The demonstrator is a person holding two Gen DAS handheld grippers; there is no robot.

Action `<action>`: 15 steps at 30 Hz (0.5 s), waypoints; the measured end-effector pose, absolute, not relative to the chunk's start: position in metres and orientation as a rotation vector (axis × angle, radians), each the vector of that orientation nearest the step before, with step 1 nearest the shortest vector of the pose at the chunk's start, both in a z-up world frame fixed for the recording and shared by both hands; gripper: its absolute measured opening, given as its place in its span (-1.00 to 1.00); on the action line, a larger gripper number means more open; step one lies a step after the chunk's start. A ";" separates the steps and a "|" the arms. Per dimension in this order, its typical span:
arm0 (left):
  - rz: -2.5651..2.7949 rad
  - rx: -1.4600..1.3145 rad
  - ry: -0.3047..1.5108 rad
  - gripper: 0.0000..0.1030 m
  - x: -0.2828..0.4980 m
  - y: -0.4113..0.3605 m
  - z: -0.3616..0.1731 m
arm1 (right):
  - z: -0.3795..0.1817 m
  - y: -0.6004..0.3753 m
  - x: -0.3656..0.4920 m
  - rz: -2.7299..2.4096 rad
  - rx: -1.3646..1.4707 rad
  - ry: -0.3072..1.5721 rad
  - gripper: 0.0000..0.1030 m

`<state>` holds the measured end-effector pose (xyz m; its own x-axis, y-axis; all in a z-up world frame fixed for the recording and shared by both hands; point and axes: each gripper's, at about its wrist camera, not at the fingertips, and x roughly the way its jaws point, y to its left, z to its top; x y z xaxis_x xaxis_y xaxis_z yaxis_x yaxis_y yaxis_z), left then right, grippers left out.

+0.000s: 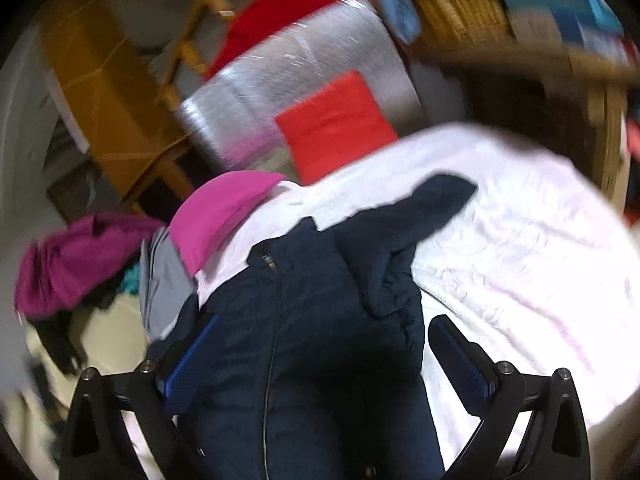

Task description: Fold large clothes

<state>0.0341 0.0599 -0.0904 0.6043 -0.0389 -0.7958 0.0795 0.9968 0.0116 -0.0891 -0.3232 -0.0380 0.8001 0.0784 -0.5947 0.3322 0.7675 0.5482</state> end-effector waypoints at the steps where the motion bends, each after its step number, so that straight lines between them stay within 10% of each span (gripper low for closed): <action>1: -0.038 0.074 0.952 1.00 0.050 0.056 -0.109 | -0.051 -0.343 -0.076 -0.165 0.746 0.657 1.00; 15: -0.002 0.187 0.907 1.00 0.150 -0.013 -0.172 | -0.187 -0.470 0.072 -0.226 1.101 0.734 0.75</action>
